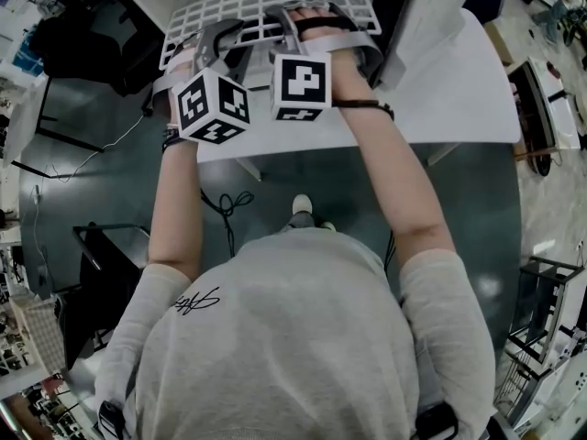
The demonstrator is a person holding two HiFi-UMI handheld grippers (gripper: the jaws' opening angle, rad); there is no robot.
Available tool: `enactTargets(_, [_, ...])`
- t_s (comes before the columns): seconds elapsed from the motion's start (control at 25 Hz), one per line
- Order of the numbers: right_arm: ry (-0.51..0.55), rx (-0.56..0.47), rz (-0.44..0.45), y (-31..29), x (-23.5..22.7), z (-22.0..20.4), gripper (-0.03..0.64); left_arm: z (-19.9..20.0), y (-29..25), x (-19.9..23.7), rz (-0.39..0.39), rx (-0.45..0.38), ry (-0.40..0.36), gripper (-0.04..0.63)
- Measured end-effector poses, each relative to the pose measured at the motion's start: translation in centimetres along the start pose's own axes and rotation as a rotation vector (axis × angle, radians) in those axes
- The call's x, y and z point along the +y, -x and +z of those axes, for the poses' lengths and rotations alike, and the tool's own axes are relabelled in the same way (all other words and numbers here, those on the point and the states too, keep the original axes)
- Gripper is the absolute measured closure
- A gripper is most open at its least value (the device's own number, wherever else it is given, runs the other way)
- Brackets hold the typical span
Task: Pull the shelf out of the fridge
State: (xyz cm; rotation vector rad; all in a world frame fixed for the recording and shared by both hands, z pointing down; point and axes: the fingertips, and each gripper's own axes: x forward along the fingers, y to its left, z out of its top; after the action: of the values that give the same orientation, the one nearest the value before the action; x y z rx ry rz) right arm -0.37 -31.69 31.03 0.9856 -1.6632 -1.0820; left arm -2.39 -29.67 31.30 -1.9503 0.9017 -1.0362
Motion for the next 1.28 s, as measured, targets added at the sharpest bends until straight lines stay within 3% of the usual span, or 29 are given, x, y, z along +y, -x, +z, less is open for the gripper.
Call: enactTargets(1.28, [0.006, -0.005, 0.002, 1.8, 0.4, 0.6, 0.557, 0.5, 1.7, -0.7, 0.006, -0.005, -0.007, 0.500])
